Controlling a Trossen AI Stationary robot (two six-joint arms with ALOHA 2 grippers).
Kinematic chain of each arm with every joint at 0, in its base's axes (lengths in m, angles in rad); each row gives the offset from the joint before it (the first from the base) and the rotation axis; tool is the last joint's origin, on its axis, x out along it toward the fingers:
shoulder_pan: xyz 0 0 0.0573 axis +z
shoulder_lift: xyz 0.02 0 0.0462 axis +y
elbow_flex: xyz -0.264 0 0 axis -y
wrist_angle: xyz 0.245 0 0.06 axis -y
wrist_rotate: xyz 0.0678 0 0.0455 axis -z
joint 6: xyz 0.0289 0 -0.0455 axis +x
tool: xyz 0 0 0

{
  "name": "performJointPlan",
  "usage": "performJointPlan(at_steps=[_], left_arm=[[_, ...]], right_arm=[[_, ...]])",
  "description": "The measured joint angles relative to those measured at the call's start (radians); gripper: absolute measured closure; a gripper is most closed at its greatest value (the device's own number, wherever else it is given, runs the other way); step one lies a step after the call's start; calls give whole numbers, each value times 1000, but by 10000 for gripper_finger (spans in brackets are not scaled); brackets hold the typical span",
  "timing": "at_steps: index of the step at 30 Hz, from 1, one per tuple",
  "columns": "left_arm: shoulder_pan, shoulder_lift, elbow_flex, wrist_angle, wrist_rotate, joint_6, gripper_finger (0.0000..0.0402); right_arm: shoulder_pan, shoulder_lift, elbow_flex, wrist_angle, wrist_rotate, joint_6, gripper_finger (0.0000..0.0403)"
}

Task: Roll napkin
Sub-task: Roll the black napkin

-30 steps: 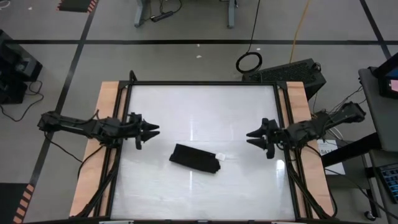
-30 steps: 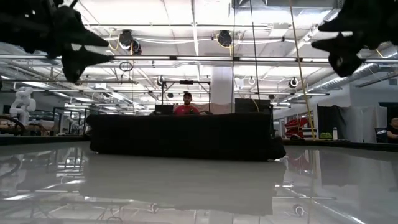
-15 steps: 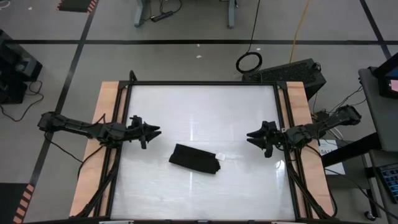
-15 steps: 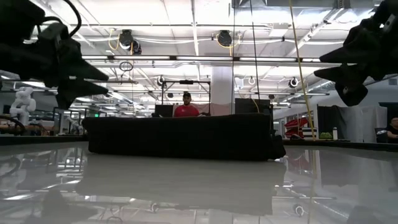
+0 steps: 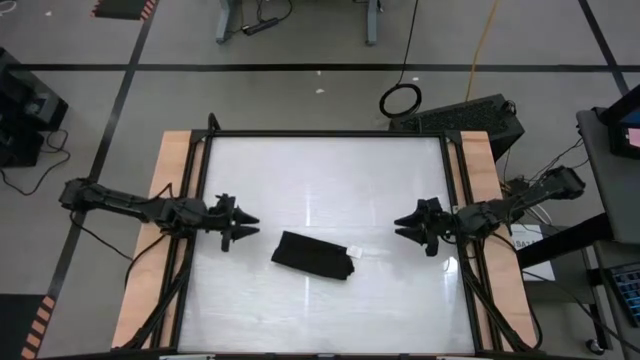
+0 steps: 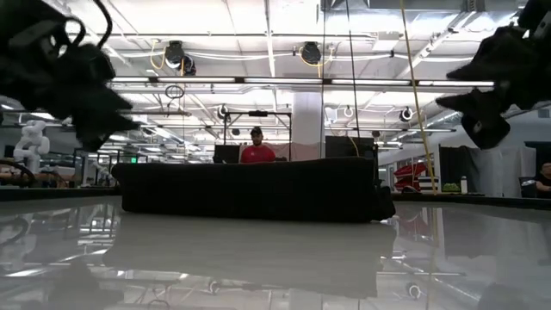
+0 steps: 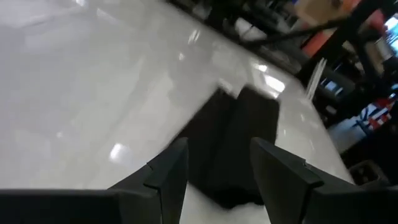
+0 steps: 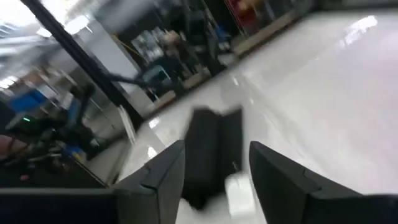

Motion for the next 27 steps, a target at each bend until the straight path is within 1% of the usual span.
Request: performJointPlan(at_steps=[2, 4, 5, 7, 9, 11, 13, 16, 18, 22, 27], left_arm=[[0, 12, 31, 46, -11, 46, 223], [1, 24, 81, 87, -24, 130, 223], [1, 34, 110, 91, -26, 178, 223], [1, 68, 174, 74, -20, 254, 223], [1, 117, 247, 4, 12, 306, 223], [-4, 183, 318, -79, 55, 340, 223], [-22, 260, 373, -144, 99, 370, 223], [-67, 385, 435, -173, 151, 403, 223], [-107, 467, 462, -175, 165, 408, 223], [-194, 619, 503, -174, 160, 453, 223], [-280, 791, 550, -172, 96, 515, 223]], right_arm=[[-7, 6, 5, 76, 0, -52, 224], [-20, 8, 41, 152, 2, -138, 209], [-27, 8, 66, 163, 2, -180, 202], [-44, 18, 131, 142, 1, -246, 189], [-53, 51, 210, 80, -5, -287, 180], [-55, 110, 296, -4, -32, -312, 175], [-55, 193, 374, -67, -55, -321, 175], [-49, 344, 466, -137, -114, -320, 178], [-38, 454, 511, -152, -153, -311, 182], [2, 679, 590, -150, -190, -277, 189], [69, 946, 704, -154, -209, -273, 192]])
